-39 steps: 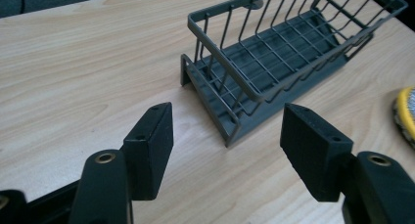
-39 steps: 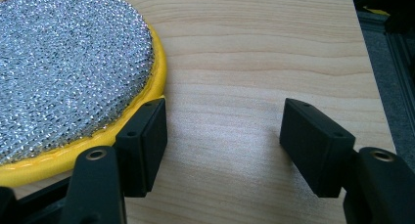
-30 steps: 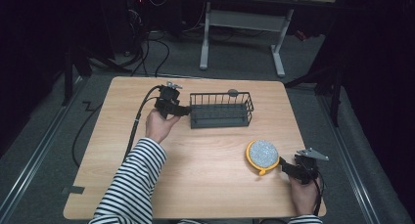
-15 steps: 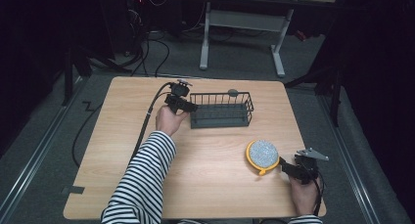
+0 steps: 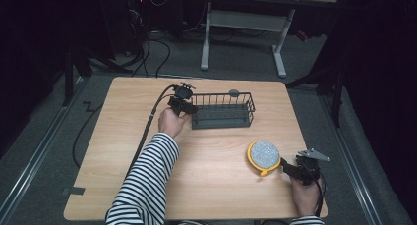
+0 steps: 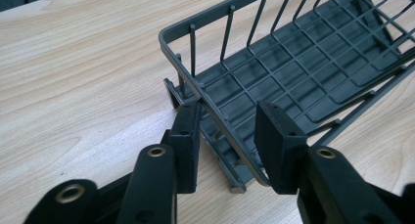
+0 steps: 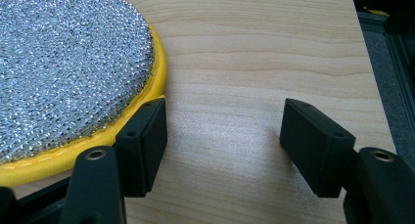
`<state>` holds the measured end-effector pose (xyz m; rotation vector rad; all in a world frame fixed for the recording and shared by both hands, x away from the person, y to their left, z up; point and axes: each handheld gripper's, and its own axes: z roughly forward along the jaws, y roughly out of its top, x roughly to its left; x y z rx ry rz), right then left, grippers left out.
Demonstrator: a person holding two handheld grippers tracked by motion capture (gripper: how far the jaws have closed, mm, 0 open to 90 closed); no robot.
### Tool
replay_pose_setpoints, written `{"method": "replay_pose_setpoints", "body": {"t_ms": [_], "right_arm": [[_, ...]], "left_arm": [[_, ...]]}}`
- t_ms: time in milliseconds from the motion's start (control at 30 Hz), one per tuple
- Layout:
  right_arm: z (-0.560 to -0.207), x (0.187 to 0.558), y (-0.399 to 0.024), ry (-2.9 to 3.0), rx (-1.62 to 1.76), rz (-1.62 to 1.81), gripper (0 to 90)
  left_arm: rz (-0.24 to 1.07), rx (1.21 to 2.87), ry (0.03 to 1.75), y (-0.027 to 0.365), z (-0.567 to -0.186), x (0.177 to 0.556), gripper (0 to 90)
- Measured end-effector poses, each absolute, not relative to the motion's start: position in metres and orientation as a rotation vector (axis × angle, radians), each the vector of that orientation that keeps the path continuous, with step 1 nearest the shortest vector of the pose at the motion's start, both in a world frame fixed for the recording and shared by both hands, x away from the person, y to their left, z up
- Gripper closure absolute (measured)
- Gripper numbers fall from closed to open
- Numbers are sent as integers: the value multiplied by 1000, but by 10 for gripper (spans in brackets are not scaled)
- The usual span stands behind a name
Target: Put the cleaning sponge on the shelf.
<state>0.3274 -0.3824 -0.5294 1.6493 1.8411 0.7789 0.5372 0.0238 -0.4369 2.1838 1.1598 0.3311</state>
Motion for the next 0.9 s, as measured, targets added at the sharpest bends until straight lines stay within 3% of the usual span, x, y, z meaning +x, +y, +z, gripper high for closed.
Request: {"method": "replay_pose_setpoints", "body": {"t_ms": [900], "right_arm": [[-529,327,-382,1843,1649,782,344]], "left_arm": [[357,2188,1123,45,-434,508,658]]}}
